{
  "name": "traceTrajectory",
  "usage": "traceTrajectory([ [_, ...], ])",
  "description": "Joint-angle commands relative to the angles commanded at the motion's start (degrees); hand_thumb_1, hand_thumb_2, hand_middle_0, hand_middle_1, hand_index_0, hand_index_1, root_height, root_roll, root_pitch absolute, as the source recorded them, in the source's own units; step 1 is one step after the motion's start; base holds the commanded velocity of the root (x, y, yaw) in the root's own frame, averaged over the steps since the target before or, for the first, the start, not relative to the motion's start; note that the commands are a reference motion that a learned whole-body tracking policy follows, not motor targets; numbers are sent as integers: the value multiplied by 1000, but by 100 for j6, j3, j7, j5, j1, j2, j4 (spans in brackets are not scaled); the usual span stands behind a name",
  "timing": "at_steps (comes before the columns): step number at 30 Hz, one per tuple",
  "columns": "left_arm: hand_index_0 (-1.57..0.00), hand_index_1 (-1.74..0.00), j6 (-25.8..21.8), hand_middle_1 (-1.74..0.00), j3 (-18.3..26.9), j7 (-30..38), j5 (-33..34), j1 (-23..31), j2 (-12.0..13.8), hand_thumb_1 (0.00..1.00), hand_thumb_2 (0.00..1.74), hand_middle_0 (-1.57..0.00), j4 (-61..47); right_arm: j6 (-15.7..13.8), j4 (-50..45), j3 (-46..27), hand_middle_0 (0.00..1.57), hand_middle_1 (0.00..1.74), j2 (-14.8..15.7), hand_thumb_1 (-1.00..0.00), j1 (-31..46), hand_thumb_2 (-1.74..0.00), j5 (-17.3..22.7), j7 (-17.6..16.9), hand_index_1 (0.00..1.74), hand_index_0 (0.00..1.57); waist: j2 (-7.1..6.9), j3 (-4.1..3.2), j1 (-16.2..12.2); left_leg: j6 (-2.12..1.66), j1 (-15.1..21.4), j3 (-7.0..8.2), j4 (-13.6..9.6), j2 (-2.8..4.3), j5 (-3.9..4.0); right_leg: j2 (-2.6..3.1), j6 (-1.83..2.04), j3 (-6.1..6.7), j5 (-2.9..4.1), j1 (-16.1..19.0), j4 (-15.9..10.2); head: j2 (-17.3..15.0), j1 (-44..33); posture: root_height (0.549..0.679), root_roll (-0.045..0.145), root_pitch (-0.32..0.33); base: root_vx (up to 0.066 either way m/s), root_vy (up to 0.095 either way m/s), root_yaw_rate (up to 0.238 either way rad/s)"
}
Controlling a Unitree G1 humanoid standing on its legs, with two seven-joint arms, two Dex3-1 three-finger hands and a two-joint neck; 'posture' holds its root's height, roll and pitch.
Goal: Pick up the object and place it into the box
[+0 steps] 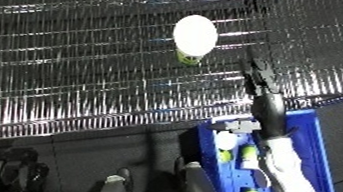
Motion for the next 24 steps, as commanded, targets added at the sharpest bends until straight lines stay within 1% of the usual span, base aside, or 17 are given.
traceTrajectory([
  [3,-1570,-1740,-20,-1740,-47,54,-16,-37,15,1000,1740,-1570,-11,-30,120,26,0,0,-10,0,-163,0,86,-18,0,0,30,0,12,10,-90,0,27,-11,-13,3,3,-3,-9,-104,43,181,49,588,72,-26,-1,18,33],
  [7,-1570,-1740,-53,-1740,-112,158,-70,-90,74,1000,1740,-1570,-50,-74,236,44,0,0,-58,0,-459,0,169,-145,0,0,76,0,26,17,-203,5,59,-29,-38,0,11,-6,-16,-224,73,405,168,586,69,-12,-1,20,17],
  [12,-1570,-1740,-115,-1740,-182,240,-160,-129,153,1000,1740,-1570,-93,-100,426,69,0,0,-181,0,-898,0,300,-261,0,0,125,0,52,24,-313,11,75,-29,-81,-2,18,-3,-25,-342,78,720,255,585,67,5,-2,28,-11],
  [16,-1570,-1740,-144,-1740,-215,262,-201,-164,177,1000,1740,-1570,-106,-125,548,79,0,0,-291,0,-1107,0,401,-221,0,0,149,0,62,34,-358,18,58,-25,-96,-4,21,1,-23,-412,73,739,262,585,66,15,-6,17,-3],
  [20,-1570,-1740,-147,-1740,-217,262,-204,-174,174,1000,1740,-1570,-103,-135,577,82,0,0,-306,0,-1136,0,421,-207,0,0,154,0,63,35,-368,19,57,-25,-97,-3,22,2,-22,-423,74,739,262,585,66,17,0,1,-1],
  [21,-1570,-1740,-146,-1740,-236,256,-215,-176,190,1000,1740,-1570,-100,-140,607,83,0,0,-337,0,-1180,0,464,-172,0,0,164,0,79,39,-387,22,62,-24,-96,-10,20,-3,-19,-446,79,998,407,584,66,19,-36,6,19],
  [22,-1570,-1740,-147,-1740,-264,261,-232,-186,206,1000,1740,-1570,-95,-146,669,88,0,0,-380,0,-1267,0,542,-112,0,0,182,0,103,44,-421,25,65,-23,-96,-16,16,-11,-20,-485,89,1117,465,584,66,24,-59,12,34],
  [24,-1570,-1740,-149,-1740,-315,284,-273,-219,242,1000,1740,-1570,-80,-149,847,124,0,0,-476,0,-1504,0,712,28,0,0,220,0,153,55,-513,30,69,-24,-94,-25,4,-31,-25,-589,114,1154,476,583,65,38,-64,12,49],
])
